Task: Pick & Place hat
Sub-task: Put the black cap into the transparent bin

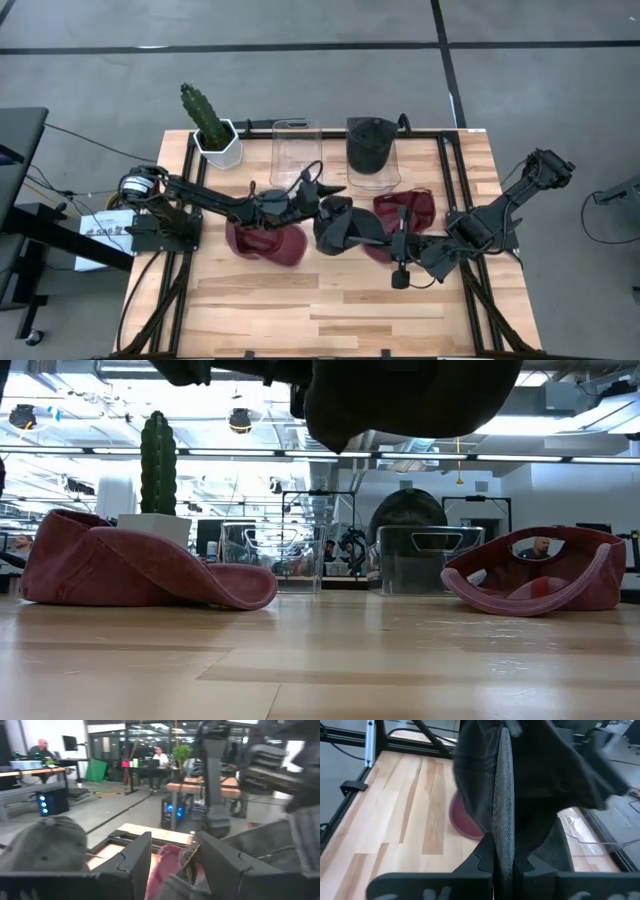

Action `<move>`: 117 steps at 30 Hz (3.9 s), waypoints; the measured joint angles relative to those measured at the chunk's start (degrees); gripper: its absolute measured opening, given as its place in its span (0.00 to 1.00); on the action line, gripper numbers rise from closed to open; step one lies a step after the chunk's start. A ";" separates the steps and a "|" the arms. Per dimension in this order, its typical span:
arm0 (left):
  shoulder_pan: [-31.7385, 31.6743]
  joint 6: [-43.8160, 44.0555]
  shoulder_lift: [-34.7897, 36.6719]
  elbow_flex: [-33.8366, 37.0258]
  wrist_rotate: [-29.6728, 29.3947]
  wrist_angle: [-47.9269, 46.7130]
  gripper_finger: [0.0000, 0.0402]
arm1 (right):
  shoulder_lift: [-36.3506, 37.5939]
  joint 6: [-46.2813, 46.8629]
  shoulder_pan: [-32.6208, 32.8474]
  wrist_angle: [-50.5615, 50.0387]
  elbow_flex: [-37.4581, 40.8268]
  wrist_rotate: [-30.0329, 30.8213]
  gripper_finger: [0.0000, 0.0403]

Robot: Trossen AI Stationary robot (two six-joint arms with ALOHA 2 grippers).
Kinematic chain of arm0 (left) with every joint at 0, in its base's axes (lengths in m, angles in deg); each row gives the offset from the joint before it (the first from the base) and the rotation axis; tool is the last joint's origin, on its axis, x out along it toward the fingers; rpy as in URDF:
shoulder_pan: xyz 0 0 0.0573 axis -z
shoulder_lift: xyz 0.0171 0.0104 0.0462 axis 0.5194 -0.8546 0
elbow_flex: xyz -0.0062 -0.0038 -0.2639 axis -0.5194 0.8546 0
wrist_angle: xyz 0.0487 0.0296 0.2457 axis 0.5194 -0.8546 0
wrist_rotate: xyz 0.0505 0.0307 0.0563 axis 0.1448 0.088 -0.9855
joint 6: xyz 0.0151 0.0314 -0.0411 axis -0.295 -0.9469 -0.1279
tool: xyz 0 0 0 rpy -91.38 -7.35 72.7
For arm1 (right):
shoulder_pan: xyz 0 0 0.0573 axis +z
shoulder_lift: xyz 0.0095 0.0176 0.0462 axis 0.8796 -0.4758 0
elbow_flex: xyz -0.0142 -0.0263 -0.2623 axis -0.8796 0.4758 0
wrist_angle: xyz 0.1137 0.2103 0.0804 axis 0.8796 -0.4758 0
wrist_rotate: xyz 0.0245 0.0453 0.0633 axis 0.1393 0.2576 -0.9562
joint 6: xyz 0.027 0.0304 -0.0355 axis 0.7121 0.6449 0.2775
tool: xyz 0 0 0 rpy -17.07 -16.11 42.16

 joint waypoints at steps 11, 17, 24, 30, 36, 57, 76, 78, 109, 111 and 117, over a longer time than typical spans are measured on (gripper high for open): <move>0.78 -0.80 0.17 -0.09 -9.50 -8.81 0.39 | 0.00 -1.49 0.29 1.86 0.00 1.13 0.00; -1.37 -1.52 0.17 -0.73 -5.79 -7.91 0.39 | 0.00 -1.48 0.29 2.08 0.00 0.63 0.00; -1.63 -4.32 0.17 -1.32 5.78 -8.09 0.39 | 0.00 -1.04 -0.69 2.05 0.00 0.97 0.00; 0.96 -8.59 0.17 -1.26 5.30 -9.75 0.39 | 0.00 -1.02 -0.84 1.58 0.00 0.98 0.00; 2.91 -11.94 0.17 -1.20 -3.80 -12.24 0.39 | 0.00 -1.01 -0.84 1.42 0.00 1.11 0.00; 6.99 -15.74 14.24 -1.18 -12.67 -22.62 0.43 | 0.00 -0.89 -0.84 1.62 0.00 1.19 0.00; 9.39 -19.43 22.66 -0.95 -34.79 -26.47 0.43 | 0.00 4.74 -1.44 -4.99 0.00 1.87 0.00; 10.42 -19.27 24.50 0.51 -35.10 -26.66 0.42 | 0.00 6.36 -1.65 -5.55 0.00 1.75 0.00; 6.39 -1.27 36.26 21.59 5.48 -4.30 0.42 | 0.00 -20.04 -12.40 48.18 0.02 -36.11 0.00; 4.58 0.09 34.56 21.59 8.57 -1.85 0.42 | 0.00 -19.97 -12.93 48.78 0.02 -37.57 0.00; -1.54 6.69 28.58 21.59 16.52 3.01 0.42 | 0.00 -20.04 -13.22 49.70 0.02 -39.50 0.00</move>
